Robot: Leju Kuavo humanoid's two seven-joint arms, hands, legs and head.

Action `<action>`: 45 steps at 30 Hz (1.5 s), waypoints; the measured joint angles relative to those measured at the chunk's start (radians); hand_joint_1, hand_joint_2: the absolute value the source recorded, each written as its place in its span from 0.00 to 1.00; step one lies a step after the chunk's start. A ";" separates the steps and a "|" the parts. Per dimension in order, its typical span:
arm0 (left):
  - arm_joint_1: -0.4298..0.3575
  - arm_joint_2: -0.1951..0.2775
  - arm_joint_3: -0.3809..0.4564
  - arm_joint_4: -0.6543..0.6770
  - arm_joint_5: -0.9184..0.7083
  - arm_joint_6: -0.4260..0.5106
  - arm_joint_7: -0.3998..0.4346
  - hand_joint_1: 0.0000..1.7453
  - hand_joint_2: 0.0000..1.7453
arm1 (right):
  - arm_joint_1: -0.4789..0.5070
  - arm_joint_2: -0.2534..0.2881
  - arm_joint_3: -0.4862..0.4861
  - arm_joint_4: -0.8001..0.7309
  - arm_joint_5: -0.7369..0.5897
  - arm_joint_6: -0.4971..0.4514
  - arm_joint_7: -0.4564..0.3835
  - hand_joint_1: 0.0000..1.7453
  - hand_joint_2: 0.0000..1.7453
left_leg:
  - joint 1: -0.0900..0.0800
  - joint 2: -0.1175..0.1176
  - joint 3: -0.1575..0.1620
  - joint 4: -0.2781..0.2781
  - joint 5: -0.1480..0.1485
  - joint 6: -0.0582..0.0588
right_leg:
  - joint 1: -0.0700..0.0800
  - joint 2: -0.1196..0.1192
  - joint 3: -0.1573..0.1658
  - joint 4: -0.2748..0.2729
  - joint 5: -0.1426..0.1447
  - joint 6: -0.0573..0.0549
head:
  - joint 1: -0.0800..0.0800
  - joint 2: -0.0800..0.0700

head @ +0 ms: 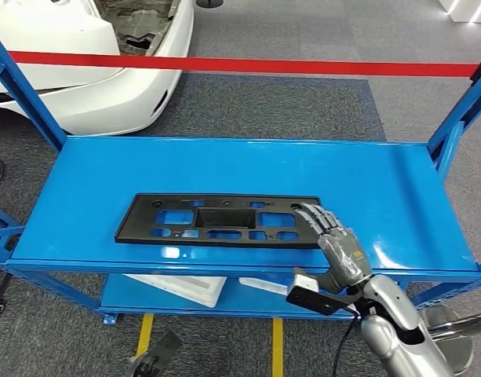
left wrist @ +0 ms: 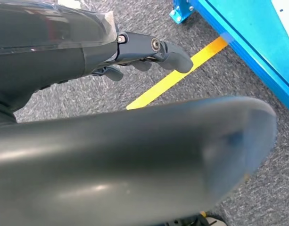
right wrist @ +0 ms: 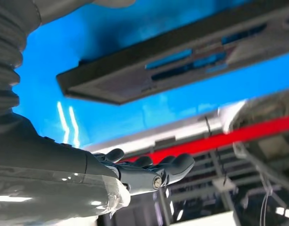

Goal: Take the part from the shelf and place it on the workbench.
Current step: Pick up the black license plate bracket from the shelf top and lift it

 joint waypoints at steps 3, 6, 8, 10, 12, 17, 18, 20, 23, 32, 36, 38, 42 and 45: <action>-0.001 0.000 -0.007 0.000 -0.001 0.000 0.001 0.00 0.00 | -0.032 0.000 0.018 0.031 -0.019 0.034 -0.007 0.00 1.00 | -0.001 0.000 0.000 0.000 0.000 0.000 | -0.001 0.000 0.001 0.000 0.000 0.000 | 0.000 0.000; -0.001 0.000 -0.012 0.000 -0.002 0.000 0.003 0.00 0.00 | -0.056 0.001 0.035 0.051 -0.028 0.046 -0.013 0.00 1.00 | -0.003 0.000 0.001 0.000 0.000 0.000 | -0.002 -0.001 0.002 0.000 0.000 0.000 | 0.000 0.000; -0.001 0.000 -0.015 0.000 -0.002 0.000 0.004 0.00 0.00 | -0.070 0.003 0.045 0.060 -0.028 0.046 -0.013 0.00 1.00 | -0.004 0.000 0.001 0.000 0.000 0.000 | -0.003 -0.001 0.002 0.000 0.000 0.000 | 0.000 0.000; -0.002 0.000 -0.017 0.000 -0.002 0.000 0.005 0.00 0.00 | -0.083 0.006 0.056 0.068 -0.023 0.045 -0.010 0.00 1.00 | -0.004 0.000 0.001 0.000 0.000 0.000 | -0.003 -0.001 0.002 0.000 0.000 0.000 | 0.000 0.000; -0.002 0.000 -0.019 0.000 -0.002 0.000 0.008 0.00 0.00 | -0.097 0.009 0.069 0.077 -0.015 0.043 -0.001 0.00 1.00 | -0.004 0.000 0.001 0.000 0.000 0.000 | -0.003 -0.001 0.002 0.000 0.000 0.000 | 0.000 0.000; -0.005 0.000 -0.024 0.000 -0.002 0.000 0.013 0.00 0.00 | -0.142 0.019 0.101 0.107 0.006 0.036 0.017 0.00 1.00 | -0.004 0.000 0.001 0.000 0.000 0.000 | -0.004 -0.002 0.002 0.000 0.000 0.000 | 0.000 0.000; -0.005 0.000 -0.025 0.000 -0.002 0.000 0.014 0.00 0.00 | -0.148 0.021 0.105 0.112 0.007 0.036 0.019 0.00 1.00 | -0.004 0.000 0.001 0.000 0.000 0.000 | -0.004 -0.002 0.002 0.000 0.000 0.000 | 0.000 0.000; -0.006 0.000 -0.026 0.000 -0.002 0.000 0.015 0.00 0.00 | -0.157 0.024 0.112 0.120 0.008 0.035 0.020 0.00 1.00 | -0.004 0.000 0.001 0.000 0.000 0.000 | -0.004 -0.002 0.002 0.000 0.000 0.000 | 0.000 0.000; -0.006 0.000 -0.029 0.000 -0.002 0.000 0.015 0.00 0.00 | -0.169 0.028 0.120 0.133 0.015 0.033 0.021 0.00 1.00 | -0.004 0.000 0.001 0.000 0.000 0.000 | -0.004 -0.002 0.002 0.000 0.000 0.000 | 0.000 0.000; -0.012 0.000 -0.043 0.000 -0.006 -0.007 0.019 0.00 0.00 | -0.246 0.057 0.164 0.249 0.060 0.023 0.030 0.00 1.00 | -0.004 0.000 0.001 0.000 0.000 0.000 | -0.004 -0.002 0.002 0.000 0.000 0.000 | 0.000 0.000; -0.013 0.000 -0.050 0.000 -0.006 -0.008 0.020 0.00 0.00 | -0.268 0.075 0.180 0.318 0.064 0.016 0.030 0.00 1.00 | -0.004 0.000 0.001 0.000 0.000 0.000 | -0.004 -0.002 0.002 0.000 0.000 0.000 | 0.000 0.000; -0.014 0.000 -0.052 0.000 -0.006 -0.008 0.021 0.00 0.00 | -0.277 0.082 0.187 0.346 0.064 0.014 0.030 0.00 1.00 | -0.004 0.000 0.001 0.000 0.000 0.000 | -0.004 -0.002 0.002 0.000 0.000 0.000 | 0.000 0.000; -0.015 0.000 -0.056 0.000 -0.006 -0.008 0.021 0.00 0.00 | -0.286 0.090 0.197 0.378 0.064 0.011 0.030 0.00 1.00 | -0.004 0.000 0.001 0.000 0.000 0.000 | -0.004 -0.002 0.002 0.000 0.000 0.000 | 0.000 0.000; -0.015 0.000 -0.056 0.000 -0.006 -0.008 0.021 0.00 0.00 | -0.288 0.093 0.204 0.390 0.064 0.011 0.030 0.00 1.00 | -0.004 0.000 0.001 0.000 0.000 0.000 | -0.004 -0.002 0.002 0.000 0.000 0.000 | 0.000 0.000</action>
